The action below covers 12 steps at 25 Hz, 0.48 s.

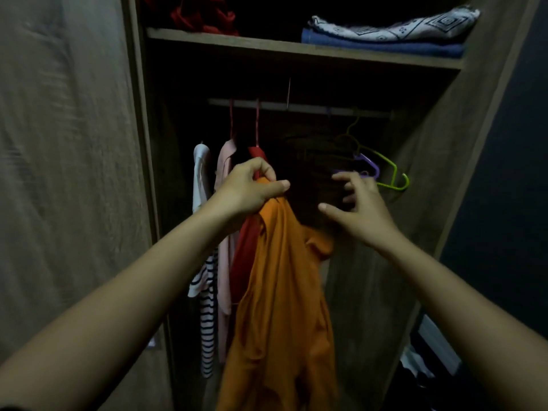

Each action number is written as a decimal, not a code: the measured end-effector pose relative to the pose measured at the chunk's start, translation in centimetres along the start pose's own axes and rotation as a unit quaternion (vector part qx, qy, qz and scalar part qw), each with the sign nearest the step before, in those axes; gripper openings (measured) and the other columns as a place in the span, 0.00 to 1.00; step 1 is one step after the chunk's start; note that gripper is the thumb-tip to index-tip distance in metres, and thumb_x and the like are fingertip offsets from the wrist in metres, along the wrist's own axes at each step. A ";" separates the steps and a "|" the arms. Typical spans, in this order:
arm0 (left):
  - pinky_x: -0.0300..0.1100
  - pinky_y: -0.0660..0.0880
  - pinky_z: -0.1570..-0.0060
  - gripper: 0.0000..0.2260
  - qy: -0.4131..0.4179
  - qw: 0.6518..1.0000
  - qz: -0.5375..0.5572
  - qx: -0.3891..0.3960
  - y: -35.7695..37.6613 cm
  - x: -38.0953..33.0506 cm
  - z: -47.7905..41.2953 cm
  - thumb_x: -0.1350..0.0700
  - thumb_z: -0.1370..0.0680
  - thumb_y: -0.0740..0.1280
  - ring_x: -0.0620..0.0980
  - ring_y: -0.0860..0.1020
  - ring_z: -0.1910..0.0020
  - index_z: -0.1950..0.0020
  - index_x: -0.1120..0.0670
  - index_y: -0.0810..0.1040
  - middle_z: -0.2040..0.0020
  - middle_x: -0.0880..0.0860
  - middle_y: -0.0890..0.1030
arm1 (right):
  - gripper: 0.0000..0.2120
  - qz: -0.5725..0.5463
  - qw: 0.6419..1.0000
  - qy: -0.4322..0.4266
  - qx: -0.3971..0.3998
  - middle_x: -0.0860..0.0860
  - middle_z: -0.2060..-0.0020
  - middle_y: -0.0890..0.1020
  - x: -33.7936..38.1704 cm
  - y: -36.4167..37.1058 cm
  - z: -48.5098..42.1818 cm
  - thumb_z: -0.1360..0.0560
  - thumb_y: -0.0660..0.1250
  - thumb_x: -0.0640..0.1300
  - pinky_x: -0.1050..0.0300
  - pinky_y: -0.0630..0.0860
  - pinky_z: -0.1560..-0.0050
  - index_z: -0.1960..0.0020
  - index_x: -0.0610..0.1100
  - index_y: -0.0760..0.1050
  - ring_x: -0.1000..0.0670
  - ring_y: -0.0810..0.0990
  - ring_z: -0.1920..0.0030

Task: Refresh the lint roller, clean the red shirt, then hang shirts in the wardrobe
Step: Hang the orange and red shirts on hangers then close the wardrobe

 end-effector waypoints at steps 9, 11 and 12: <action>0.32 0.72 0.66 0.13 -0.083 0.981 0.157 0.071 3.6 1.2 0.3 0.67 0.26 0.64 0.43 0.76 0.66 0.43 0.56 0.72 0.67 0.51 0.76 | 0.14 -0.059 0.978 -0.043 0.196 0.48 0.53 0.80 -0.1 7.1 7.3 0.24 0.63 0.53 0.56 0.78 0.56 0.43 0.46 0.69 0.51 0.81 0.55; 0.35 0.73 0.63 0.15 -0.024 0.985 -0.100 0.140 2.9 1.9 1.2 0.64 0.26 0.67 0.47 0.78 0.64 0.42 0.53 0.73 0.62 0.52 0.78 | 0.19 -0.064 0.977 -0.024 0.204 0.43 0.53 0.81 -1.6 5.8 6.7 0.28 0.63 0.59 0.48 0.80 0.52 0.46 0.44 0.74 0.45 0.82 0.53; 0.35 0.74 0.61 0.11 0.014 0.967 -0.196 0.160 2.5 2.4 1.6 0.61 0.26 0.69 0.47 0.79 0.61 0.45 0.53 0.77 0.60 0.50 0.80 | 0.19 -0.073 0.978 -0.011 0.195 0.44 0.56 0.81 -2.5 5.0 6.1 0.29 0.63 0.60 0.48 0.79 0.53 0.51 0.45 0.75 0.46 0.82 0.56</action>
Point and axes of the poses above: each hand's wrist, its own z-axis away from the middle knuckle, its own y-axis out of the palm, x = y × z, the point moved 10 cm from there along -z, towards the middle knuckle
